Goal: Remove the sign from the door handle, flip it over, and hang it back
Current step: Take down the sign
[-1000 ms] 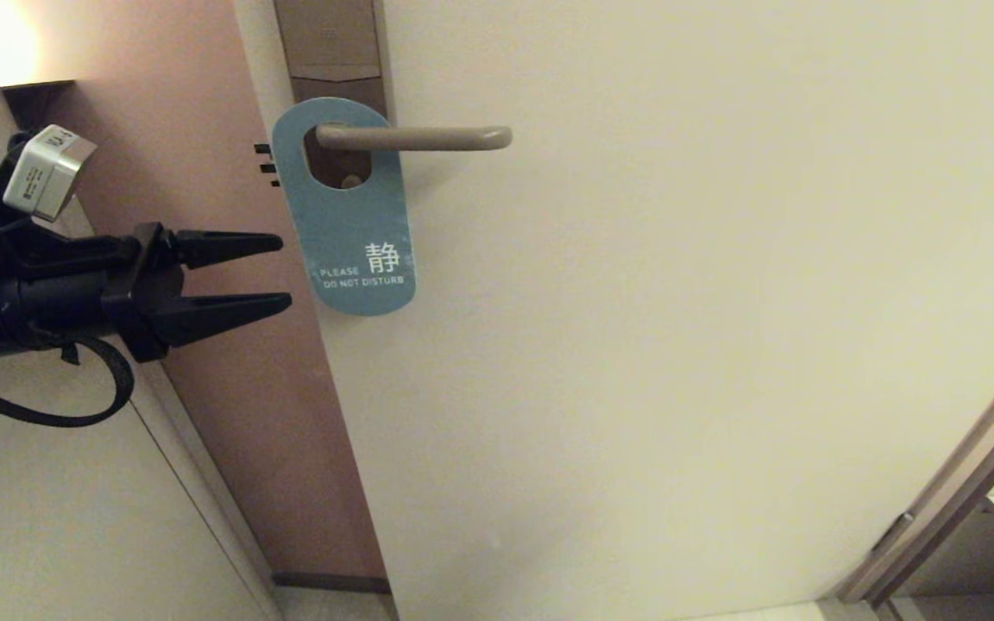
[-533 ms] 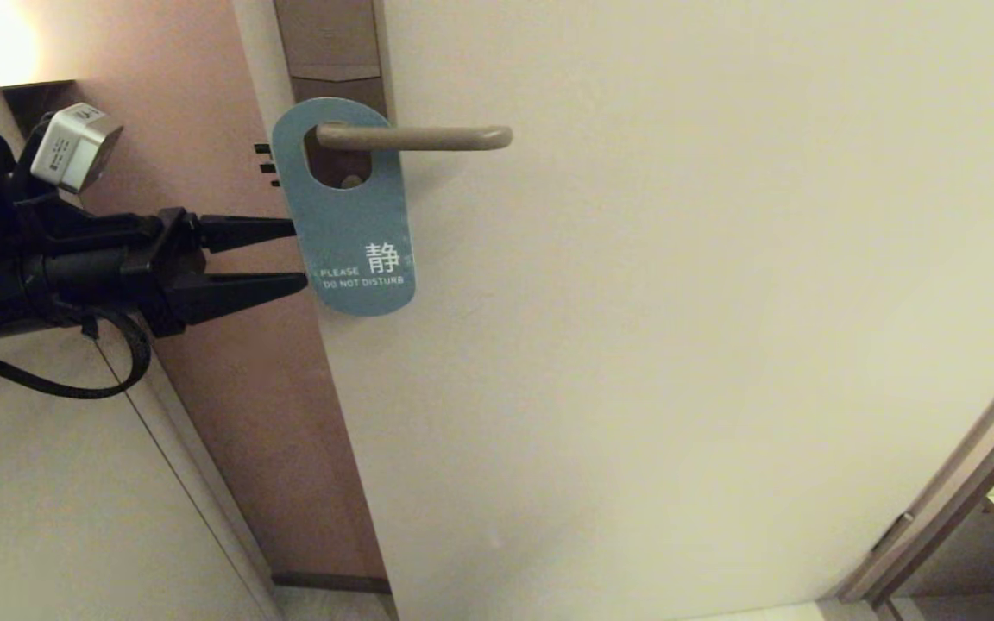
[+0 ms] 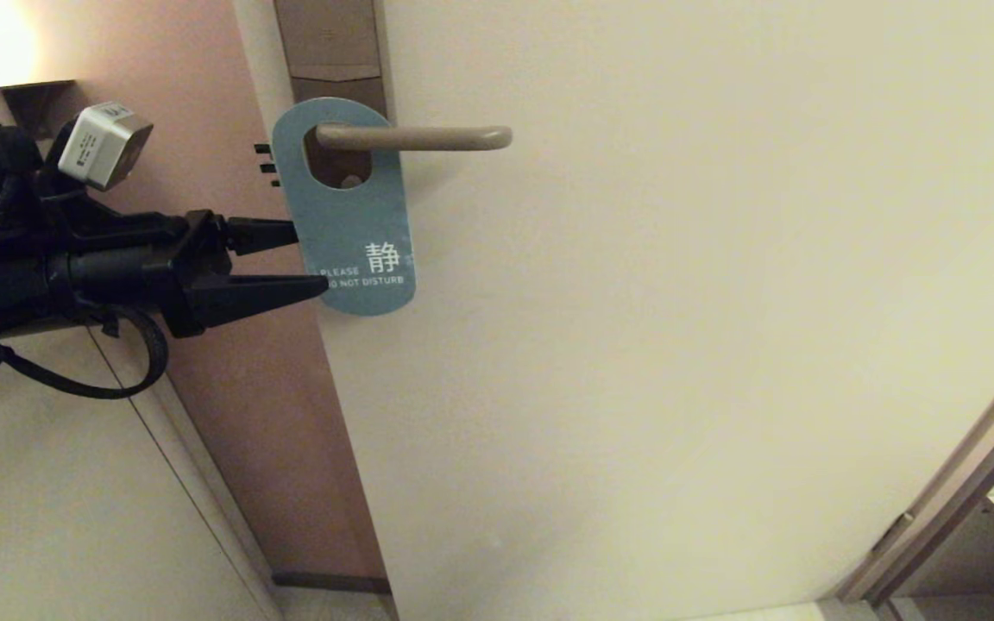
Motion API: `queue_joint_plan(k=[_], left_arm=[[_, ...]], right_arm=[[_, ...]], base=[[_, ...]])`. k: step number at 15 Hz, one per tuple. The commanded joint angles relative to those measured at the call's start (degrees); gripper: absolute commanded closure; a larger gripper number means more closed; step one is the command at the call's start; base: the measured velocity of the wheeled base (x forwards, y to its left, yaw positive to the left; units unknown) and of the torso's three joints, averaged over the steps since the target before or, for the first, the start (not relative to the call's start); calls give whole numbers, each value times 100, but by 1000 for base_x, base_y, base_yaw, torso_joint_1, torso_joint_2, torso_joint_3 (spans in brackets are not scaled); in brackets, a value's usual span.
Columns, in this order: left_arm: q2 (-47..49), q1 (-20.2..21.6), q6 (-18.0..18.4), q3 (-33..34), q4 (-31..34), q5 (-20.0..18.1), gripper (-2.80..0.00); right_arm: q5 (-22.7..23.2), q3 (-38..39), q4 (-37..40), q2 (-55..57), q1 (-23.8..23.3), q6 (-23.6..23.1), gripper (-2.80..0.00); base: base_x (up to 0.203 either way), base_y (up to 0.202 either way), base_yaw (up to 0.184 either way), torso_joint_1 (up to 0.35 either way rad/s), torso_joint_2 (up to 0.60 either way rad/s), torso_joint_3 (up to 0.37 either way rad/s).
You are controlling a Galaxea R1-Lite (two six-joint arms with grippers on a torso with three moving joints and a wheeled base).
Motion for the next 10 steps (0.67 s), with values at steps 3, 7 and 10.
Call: queue_joint_plan(k=[3,7,10], left_arm=[[16,-118,2,4,-21,-35,-280],[61,-223,-7,-5,-21,-17,-280],[105,-299,-21,-14,-21,-17,-280]], right_arm=[[0,0,-1,7,0,1,0],[0,0,-1,7,0,1,0],[0,0,-1,7,0,1,0]], base=[[0,0,0,0,0,0],[0,0,0,0,0,0],[0,0,0,0,0,0]])
